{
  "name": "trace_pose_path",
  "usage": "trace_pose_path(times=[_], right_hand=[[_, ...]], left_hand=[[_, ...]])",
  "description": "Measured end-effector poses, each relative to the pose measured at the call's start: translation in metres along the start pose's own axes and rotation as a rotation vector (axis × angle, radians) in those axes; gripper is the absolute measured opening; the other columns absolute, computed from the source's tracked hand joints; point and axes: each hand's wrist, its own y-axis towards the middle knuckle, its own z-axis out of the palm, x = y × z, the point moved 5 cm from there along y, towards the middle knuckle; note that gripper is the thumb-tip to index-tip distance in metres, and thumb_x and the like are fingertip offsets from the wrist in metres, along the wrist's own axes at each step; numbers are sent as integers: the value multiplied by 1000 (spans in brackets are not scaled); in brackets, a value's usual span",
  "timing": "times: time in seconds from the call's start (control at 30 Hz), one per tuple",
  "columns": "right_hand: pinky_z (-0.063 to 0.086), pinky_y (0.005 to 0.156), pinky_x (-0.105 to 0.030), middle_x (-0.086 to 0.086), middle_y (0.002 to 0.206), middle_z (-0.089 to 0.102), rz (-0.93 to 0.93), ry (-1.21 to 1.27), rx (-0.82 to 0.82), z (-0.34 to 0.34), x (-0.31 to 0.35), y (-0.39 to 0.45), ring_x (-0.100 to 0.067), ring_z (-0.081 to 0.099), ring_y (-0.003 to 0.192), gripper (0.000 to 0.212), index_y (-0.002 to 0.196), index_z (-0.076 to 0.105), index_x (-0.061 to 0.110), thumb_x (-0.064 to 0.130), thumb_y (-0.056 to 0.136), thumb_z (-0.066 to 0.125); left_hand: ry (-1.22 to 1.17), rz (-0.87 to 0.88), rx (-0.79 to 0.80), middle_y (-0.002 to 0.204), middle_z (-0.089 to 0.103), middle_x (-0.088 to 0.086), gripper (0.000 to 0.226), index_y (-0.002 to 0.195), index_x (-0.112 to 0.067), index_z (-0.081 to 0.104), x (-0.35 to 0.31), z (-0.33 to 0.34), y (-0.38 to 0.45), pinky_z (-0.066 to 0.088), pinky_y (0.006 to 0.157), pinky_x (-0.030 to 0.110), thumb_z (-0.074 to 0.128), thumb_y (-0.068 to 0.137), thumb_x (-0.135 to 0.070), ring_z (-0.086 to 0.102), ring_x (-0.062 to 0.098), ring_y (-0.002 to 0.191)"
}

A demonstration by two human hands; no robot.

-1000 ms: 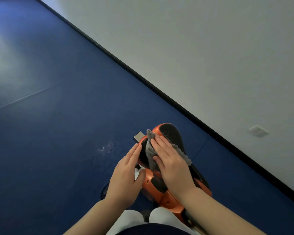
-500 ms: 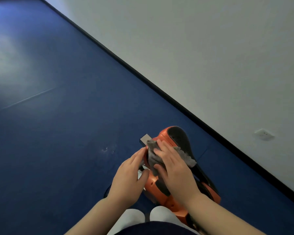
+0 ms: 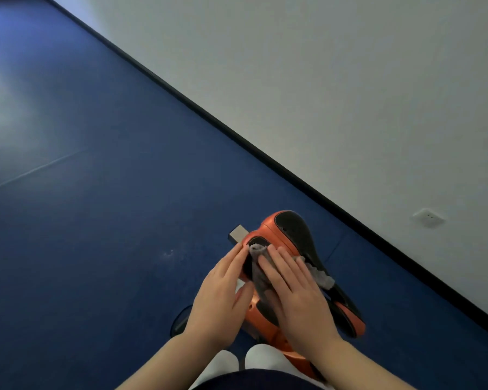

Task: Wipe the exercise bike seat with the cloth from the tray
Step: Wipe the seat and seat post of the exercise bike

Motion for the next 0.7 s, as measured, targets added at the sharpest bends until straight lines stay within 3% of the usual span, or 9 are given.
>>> trace_pose_path(times=[0.13,0.23,0.5,0.7], right_hand=[[10,121,-40,9,160,16,171,28,-21,0,3,30,-9,2,148,56,152,18,28,40,100,36],[9,121,-40,8,161,14,190,17,-10,1,4,35,-9,0,148,58,152,17,28,36,99,40],[22,117,-41,11,152,35,413,21,-126,-11,-36,-31,-8,23,144,49,145,37,28,41,98,38],[22,118,-40,5,155,31,371,-61,-46,-8,-34,-27,-14,22,145,51,150,25,28,40,100,30]], left_hand=[[10,20,-10,152,13,-23,57,146,-38,13,-7,8,7,20,116,33,39,95,-36,9,-6,138],[-7,32,-19,154,16,-18,57,146,-34,14,-14,10,17,20,117,36,34,93,-39,9,-5,139],[234,127,74,156,9,-16,55,145,-33,15,-25,30,38,10,118,42,29,94,-46,-7,2,142],[443,240,-57,150,33,-1,54,142,-21,32,-26,41,46,15,117,42,14,95,-43,16,15,143]])
